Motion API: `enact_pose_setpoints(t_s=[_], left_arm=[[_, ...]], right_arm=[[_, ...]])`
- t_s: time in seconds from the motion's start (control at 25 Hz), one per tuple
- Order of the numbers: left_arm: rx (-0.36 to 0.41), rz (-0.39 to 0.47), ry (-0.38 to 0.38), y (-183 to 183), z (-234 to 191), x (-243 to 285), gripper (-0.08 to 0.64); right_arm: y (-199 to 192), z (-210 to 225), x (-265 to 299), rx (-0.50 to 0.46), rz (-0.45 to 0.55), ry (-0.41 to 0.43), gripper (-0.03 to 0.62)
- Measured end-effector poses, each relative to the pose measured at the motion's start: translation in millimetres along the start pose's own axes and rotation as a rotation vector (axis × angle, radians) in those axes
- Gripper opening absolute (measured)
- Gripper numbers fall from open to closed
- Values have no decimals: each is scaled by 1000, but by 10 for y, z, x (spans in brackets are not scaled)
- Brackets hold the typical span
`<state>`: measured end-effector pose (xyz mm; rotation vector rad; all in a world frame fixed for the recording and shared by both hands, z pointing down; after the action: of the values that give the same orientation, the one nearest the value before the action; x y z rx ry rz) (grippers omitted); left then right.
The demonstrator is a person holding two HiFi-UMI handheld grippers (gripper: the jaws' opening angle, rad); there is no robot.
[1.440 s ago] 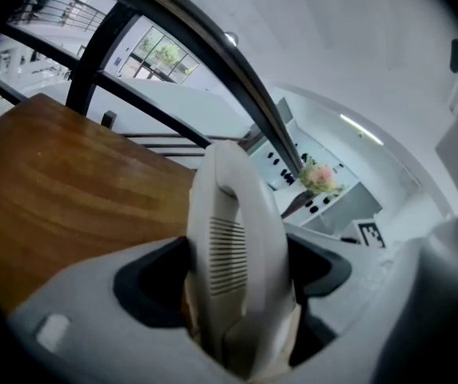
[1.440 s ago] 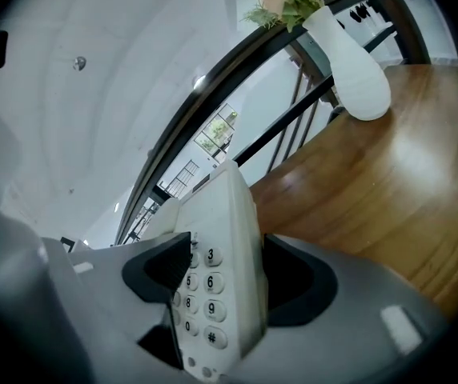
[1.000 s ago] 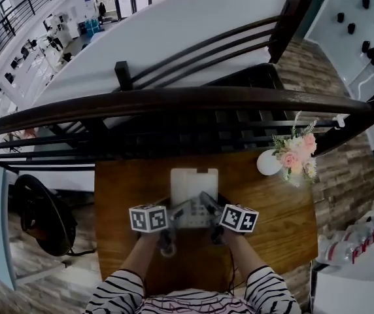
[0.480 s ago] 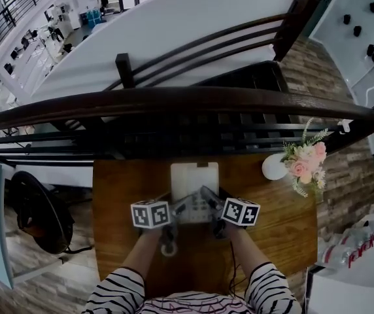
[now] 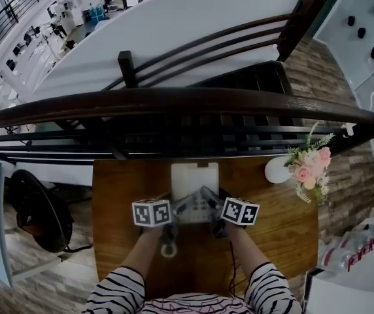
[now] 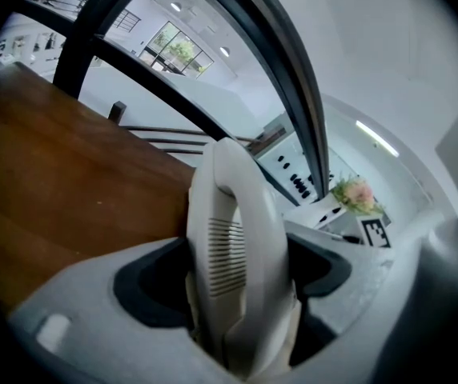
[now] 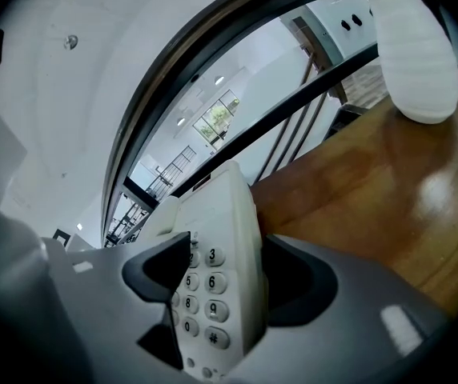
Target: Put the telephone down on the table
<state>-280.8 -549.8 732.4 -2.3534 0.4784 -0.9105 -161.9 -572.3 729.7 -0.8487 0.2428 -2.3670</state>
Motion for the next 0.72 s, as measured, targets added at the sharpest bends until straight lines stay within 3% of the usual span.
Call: enact_pose_setpoints(t_s=[0.32, 0.72], left_arm=[[26, -5, -3, 36, 52, 43, 383], [-15, 32, -5, 21, 57, -40, 385]], right_arm=[[13, 15, 26, -2, 13, -6, 287], [-86, 3, -9, -56, 2, -34, 311]])
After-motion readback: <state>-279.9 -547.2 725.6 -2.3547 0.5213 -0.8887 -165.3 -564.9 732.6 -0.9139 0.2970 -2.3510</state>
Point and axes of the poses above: the fingertips, and each gripper's own axes: x forward along the fingers, z to its right, y out of its top, the point moved 2 cm from there along -x, backward along the fingers, and after that the axes turned 13 degrees about x, right-handed, at the moved point
